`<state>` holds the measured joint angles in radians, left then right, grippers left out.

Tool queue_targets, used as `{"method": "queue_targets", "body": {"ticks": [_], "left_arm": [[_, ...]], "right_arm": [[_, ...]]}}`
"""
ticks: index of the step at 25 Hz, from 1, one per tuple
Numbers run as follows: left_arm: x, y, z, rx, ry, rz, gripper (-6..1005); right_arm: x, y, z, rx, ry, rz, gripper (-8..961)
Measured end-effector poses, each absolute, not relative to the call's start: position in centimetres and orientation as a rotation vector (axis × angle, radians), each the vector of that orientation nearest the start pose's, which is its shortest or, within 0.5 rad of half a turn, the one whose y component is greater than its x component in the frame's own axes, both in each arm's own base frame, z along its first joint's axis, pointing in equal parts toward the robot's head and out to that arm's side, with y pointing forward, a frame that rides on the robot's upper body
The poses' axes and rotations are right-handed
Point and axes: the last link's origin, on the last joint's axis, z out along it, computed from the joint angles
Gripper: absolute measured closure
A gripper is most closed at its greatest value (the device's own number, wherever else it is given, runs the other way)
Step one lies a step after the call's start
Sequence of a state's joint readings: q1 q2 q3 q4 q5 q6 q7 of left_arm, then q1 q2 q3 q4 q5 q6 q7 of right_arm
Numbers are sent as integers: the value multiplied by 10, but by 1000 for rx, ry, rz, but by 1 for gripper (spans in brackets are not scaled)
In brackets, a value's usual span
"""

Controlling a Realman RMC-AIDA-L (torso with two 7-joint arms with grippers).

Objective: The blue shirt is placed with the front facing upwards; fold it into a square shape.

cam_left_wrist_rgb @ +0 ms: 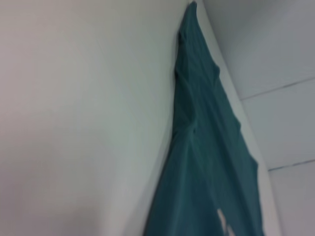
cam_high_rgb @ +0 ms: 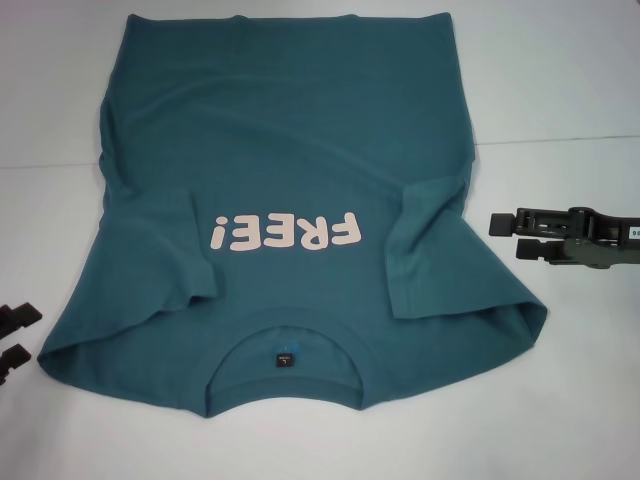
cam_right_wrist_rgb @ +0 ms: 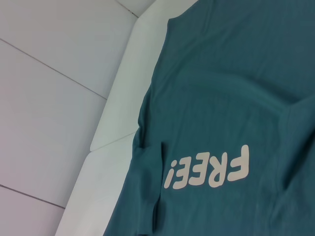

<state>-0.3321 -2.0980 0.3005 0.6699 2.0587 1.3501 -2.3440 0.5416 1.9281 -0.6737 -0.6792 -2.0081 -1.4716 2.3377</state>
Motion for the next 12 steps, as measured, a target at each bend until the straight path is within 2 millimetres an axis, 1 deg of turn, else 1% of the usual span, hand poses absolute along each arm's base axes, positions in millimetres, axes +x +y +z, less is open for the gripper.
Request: {"method": "queue_targets", "body": {"ticks": [6,12], "left_arm": [[-377,292,38,2079,2656,1240,279],[-379,295,33,2134,2677,1210,279]], "right_arm": [[291,362,70,-2177,1762,745,28],[291,362,70,-2182,1754,745,30]]}}
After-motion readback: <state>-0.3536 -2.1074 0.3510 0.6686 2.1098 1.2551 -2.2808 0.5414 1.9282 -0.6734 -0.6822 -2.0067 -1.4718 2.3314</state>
